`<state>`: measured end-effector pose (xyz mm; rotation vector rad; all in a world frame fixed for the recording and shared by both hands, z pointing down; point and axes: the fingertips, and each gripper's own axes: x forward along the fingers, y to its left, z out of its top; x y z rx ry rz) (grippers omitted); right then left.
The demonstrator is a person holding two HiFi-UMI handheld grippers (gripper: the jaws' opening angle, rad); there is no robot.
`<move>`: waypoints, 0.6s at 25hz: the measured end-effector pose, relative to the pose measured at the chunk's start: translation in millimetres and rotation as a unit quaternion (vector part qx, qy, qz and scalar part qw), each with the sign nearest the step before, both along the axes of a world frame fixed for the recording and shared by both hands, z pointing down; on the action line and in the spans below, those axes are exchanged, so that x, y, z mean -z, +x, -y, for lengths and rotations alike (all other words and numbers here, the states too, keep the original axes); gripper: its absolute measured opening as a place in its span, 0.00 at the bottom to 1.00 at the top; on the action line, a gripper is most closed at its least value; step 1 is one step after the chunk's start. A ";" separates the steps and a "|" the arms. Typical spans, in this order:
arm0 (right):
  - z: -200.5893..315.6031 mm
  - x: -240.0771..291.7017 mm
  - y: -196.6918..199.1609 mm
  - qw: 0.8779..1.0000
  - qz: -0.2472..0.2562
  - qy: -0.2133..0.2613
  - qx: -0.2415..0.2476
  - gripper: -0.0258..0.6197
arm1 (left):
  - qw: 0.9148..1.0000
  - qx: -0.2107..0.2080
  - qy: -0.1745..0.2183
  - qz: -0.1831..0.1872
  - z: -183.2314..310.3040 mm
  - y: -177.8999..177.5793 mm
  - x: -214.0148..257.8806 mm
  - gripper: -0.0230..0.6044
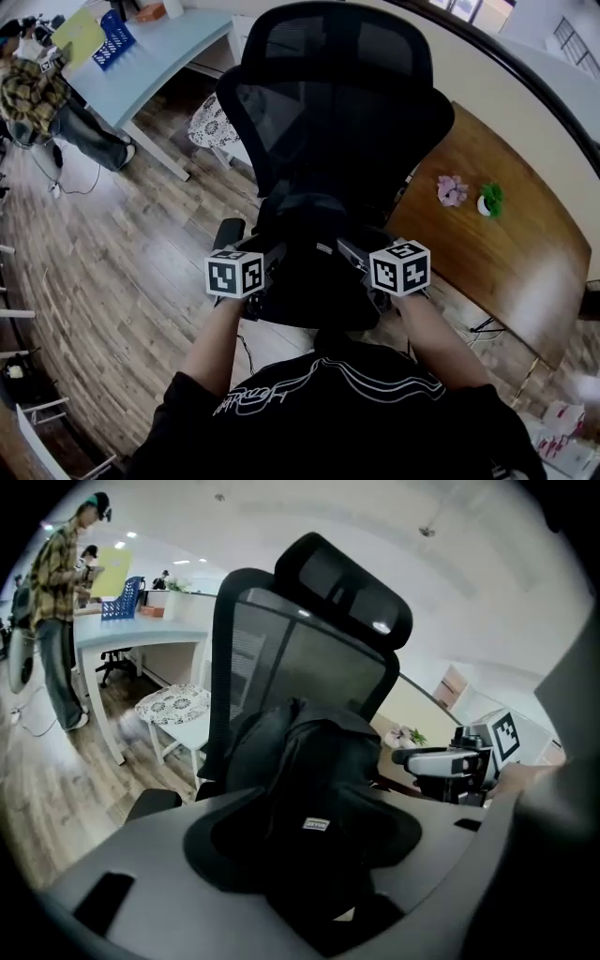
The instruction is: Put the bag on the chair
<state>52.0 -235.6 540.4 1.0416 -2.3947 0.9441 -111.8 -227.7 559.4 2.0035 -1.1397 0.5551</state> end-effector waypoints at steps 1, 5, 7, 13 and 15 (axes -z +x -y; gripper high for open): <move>-8.6 9.3 0.7 1.000 0.012 0.007 0.001 0.37 | 1.000 -0.002 0.009 -0.010 -8.8 1.3 8.9 0.39; -39.7 45.2 2.0 0.999 0.043 0.032 0.002 0.24 | 0.998 -0.016 0.044 -0.040 -45.4 7.6 47.2 0.17; -56.5 61.1 4.2 0.997 0.058 0.045 0.000 0.13 | 0.997 -0.031 0.059 -0.050 -65.1 11.2 65.5 0.13; -107.8 100.6 -8.7 0.991 0.110 0.074 0.032 0.03 | 0.984 -0.063 0.108 -0.126 -107.9 32.7 134.7 0.10; -126.2 116.9 -18.4 0.986 0.134 0.086 0.050 0.03 | 0.979 -0.081 0.126 -0.140 -124.2 43.5 154.6 0.10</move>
